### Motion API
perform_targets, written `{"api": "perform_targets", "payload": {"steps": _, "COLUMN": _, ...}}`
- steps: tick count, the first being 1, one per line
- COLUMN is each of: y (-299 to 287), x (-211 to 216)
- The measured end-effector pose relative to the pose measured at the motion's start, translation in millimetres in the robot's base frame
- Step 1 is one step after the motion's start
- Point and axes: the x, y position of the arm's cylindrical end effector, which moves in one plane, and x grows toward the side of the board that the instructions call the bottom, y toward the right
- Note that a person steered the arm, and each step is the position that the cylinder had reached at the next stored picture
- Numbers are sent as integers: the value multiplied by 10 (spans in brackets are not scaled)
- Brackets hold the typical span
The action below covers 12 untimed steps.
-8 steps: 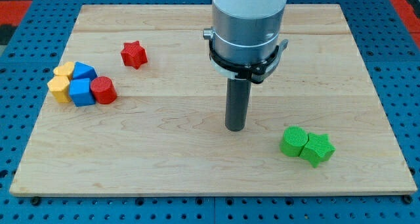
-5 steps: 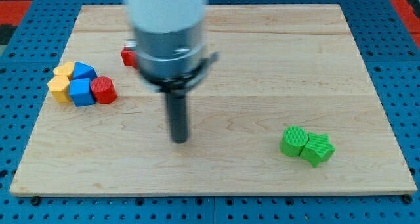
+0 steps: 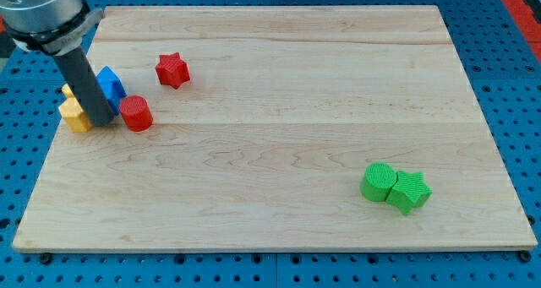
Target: Push blue blocks to the top left of the board
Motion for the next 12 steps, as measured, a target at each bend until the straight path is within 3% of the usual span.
{"api": "perform_targets", "payload": {"steps": 3, "y": -22, "x": -358}}
{"api": "perform_targets", "payload": {"steps": 8, "y": 110, "x": -1375}}
{"api": "perform_targets", "payload": {"steps": 10, "y": 362, "x": -1287}}
{"api": "perform_targets", "payload": {"steps": 11, "y": 227, "x": -1020}}
{"api": "perform_targets", "payload": {"steps": 12, "y": 80, "x": -1033}}
